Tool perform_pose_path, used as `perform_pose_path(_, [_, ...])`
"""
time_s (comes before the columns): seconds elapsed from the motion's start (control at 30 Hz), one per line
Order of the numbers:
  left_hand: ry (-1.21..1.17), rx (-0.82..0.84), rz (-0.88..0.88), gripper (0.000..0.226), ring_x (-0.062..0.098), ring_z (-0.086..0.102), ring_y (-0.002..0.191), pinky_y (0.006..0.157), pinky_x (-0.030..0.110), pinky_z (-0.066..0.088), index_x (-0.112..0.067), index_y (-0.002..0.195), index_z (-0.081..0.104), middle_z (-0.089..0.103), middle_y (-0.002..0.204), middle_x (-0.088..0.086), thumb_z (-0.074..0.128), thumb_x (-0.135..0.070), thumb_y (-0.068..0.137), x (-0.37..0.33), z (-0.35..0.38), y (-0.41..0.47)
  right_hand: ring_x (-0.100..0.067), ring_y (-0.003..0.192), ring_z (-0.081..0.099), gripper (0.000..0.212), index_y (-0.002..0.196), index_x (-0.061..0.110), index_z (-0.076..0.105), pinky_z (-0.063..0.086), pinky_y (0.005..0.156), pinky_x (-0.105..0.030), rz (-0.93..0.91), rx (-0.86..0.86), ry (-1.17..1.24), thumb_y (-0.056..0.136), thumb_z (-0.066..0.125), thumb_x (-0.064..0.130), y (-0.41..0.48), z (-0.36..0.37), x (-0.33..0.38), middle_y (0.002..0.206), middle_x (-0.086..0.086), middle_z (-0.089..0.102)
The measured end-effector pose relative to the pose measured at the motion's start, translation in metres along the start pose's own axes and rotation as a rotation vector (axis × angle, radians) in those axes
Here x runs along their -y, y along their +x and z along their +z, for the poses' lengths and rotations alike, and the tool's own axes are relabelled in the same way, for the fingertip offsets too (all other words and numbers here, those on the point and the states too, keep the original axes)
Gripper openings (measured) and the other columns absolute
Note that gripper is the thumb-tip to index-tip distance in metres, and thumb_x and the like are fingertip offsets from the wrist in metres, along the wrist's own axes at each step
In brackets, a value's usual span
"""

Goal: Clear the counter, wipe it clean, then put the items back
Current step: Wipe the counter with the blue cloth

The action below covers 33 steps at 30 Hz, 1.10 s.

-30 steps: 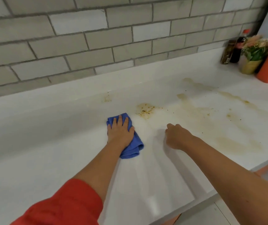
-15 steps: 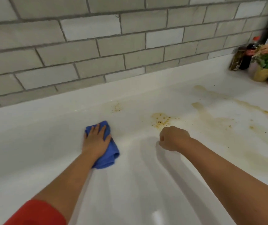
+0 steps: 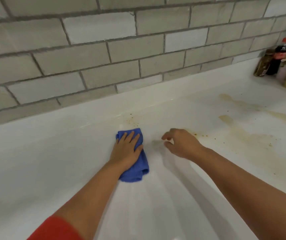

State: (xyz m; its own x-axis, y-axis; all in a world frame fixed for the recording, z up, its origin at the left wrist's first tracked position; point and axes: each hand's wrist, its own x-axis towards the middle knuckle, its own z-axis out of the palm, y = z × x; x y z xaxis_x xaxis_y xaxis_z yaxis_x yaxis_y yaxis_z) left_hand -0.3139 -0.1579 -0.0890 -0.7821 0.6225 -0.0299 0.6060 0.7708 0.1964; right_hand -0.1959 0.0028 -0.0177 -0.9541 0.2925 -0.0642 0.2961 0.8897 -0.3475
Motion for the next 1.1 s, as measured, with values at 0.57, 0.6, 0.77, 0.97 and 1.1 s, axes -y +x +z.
perform_pose_path(0.57, [0.033,0.008,-0.225,0.055,0.024,0.000,0.146,0.118,0.043,0.000,-0.020,0.150,0.008,0.000,0.159,0.000,0.021,-0.040,0.101,0.014,-0.006,0.093,-0.033,0.118,0.044,0.041,0.131,0.006,0.043,0.039,0.100,-0.037,0.165,0.227,-0.062,0.101,0.017,0.018,0.122,0.009,-0.037,0.128,-0.018,0.039])
perform_pose_path(0.6, [0.016,0.001,-0.149,0.054,0.023,0.002,0.146,0.119,0.040,0.001,-0.020,0.150,0.011,0.003,0.159,0.000,0.024,-0.038,0.101,0.005,-0.004,0.087,-0.032,0.118,0.044,0.042,0.130,0.006,0.043,0.039,0.098,-0.038,0.164,0.224,-0.073,0.100,0.016,0.018,0.122,0.011,-0.039,0.128,-0.018,0.039])
perform_pose_path(0.77, [-0.089,-0.147,0.037,0.050,0.017,0.017,0.144,0.115,0.022,0.004,-0.016,0.145,0.029,0.021,0.155,0.000,0.031,-0.036,0.100,0.018,0.003,0.036,-0.030,0.119,0.044,0.044,0.131,0.008,0.042,0.040,0.096,-0.037,0.162,0.233,-0.073,0.101,0.016,0.025,0.126,0.010,-0.045,0.129,-0.013,0.039])
perform_pose_path(0.97, [-0.058,-0.200,-0.318,0.047,0.023,0.026,0.140,0.116,0.034,0.018,-0.009,0.143,0.033,0.030,0.151,0.009,0.028,-0.028,0.100,0.065,-0.007,0.089,-0.031,0.127,0.039,0.045,0.142,0.014,0.034,0.036,0.105,-0.037,0.116,0.273,-0.157,0.103,0.016,0.028,0.127,0.007,-0.044,0.138,-0.013,0.033])
perform_pose_path(1.1, [-0.115,-0.261,-0.220,0.038,0.025,0.039,0.127,0.108,0.031,0.027,-0.010,0.132,0.048,0.044,0.139,0.008,0.036,-0.025,0.099,0.035,-0.009,0.115,-0.031,0.133,0.033,0.059,0.140,0.003,0.034,0.034,0.108,-0.040,0.128,0.244,-0.176,0.100,0.021,0.044,0.132,0.017,-0.044,0.146,-0.009,0.028])
